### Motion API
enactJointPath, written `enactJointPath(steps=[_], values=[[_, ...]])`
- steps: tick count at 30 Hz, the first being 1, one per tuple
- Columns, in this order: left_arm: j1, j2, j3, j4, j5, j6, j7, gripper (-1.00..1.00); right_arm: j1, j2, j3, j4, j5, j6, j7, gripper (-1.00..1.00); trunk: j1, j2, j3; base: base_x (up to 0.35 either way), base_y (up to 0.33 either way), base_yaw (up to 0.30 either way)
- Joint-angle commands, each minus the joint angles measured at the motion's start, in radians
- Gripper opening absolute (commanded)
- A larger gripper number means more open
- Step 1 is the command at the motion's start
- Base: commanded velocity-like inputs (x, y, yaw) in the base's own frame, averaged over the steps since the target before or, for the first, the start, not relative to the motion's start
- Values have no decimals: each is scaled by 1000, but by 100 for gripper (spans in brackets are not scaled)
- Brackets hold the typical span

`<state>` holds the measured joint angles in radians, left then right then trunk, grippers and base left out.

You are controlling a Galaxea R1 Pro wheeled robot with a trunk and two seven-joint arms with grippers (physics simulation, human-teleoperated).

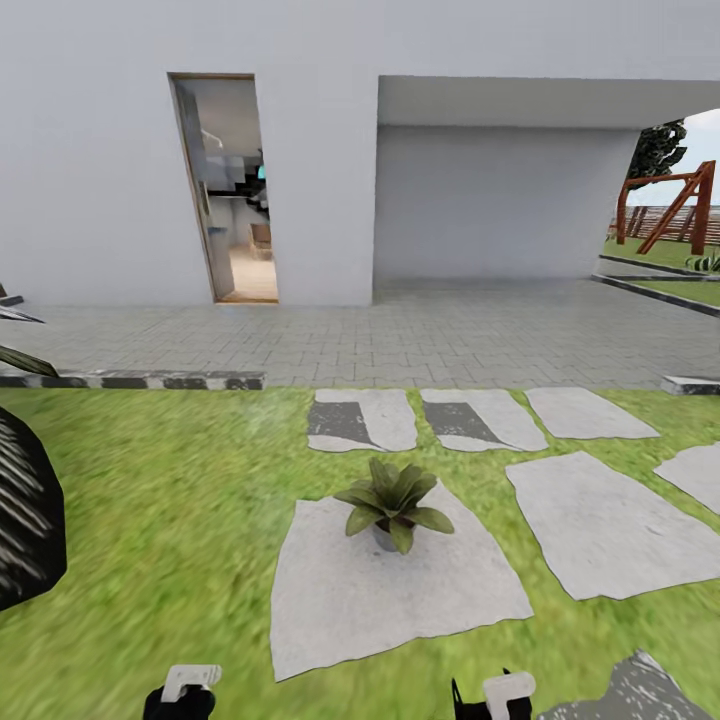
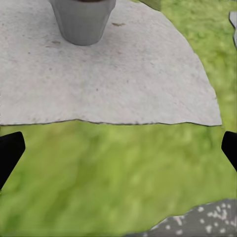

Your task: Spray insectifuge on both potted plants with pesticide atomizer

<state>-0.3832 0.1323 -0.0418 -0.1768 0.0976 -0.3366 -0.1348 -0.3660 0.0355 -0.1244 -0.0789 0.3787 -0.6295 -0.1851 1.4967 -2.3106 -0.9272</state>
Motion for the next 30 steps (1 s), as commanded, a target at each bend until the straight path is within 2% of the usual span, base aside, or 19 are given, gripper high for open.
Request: enactJointPath(steps=[1,2,4,7,8,10,12,13,15,17,19,22,25,26,28,29,30], values=[[-1,-1,-6,0,8,-2,-8,-100,-1,0,-7,0,12,-2,-4,100,0,0,-1,0,0,0],[-12,-1,-40,-2,-35,0,-11,-100,-1,0,-6,-2,17,-2,-1,100,0,0,-1,0,0,0],[-17,-1,-84,-3,-117,5,-24,-100,0,-2,-5,-7,22,0,3,100,0,0,-1,0,0,0],[-22,0,-97,-3,-186,11,-79,-100,-1,-9,9,-51,36,1,13,100,0,0,-1,0,0,0],[-23,2,-99,-8,-213,12,-121,-100,-1,-13,26,-91,60,3,32,100,0,0,-1,0,0,0],[-37,6,-100,-34,-262,15,-206,-100,0,-18,46,-150,122,7,101,100,0,0,-1,0,0,0],[-65,11,-101,-57,-322,26,-313,-100,-1,-23,53,-190,198,49,228,100,0,0,-1,0,0,0],[-80,13,-101,-60,-342,36,-348,-100,-4,-27,53,-198,214,76,276,100,0,0,-1,0,0,0],[-126,15,-101,-65,-405,93,-455,-100,-26,-38,54,-232,236,141,408,100,0,0,-1,0,0,0],[-160,15,-100,-67,-462,137,-533,-100,-42,-40,54,-276,242,161,494,100,0,0,-1,0,0,0],[-187,14,-100,-67,-513,154,-584,-100,-50,-41,55,-310,252,173,572,100,0,0,-1,0,0,0],[-205,7,-101,-69,-577,161,-616,-100,-84,-42,55,-326,289,197,690,100,0,0,-1,0,0,0],[-209,-1,-103,-104,-622,160,-633,-100,-102,-35,57,-327,306,210,734,100,0,0,-1,0,0,0],[-210,-4,-101,-137,-668,163,-692,-100,-103,-30,58,-328,345,213,745,100,0,0,-1,0,0,0],[-210,-11,-101,-158,-689,164,-714,-100,-104,-24,58,-329,375,214,789,100,0,0,-1,0,0,0],[-210,-38,-102,-171,-708,164,-725,-100,-136,-11,58,-328,387,214,884,100,0,0,-1,0,0,0],[-210,-50,-102,-173,-733,165,-726,-100,-146,-9,58,-328,389,214,909,100,0,0,-1,0,0,0]])
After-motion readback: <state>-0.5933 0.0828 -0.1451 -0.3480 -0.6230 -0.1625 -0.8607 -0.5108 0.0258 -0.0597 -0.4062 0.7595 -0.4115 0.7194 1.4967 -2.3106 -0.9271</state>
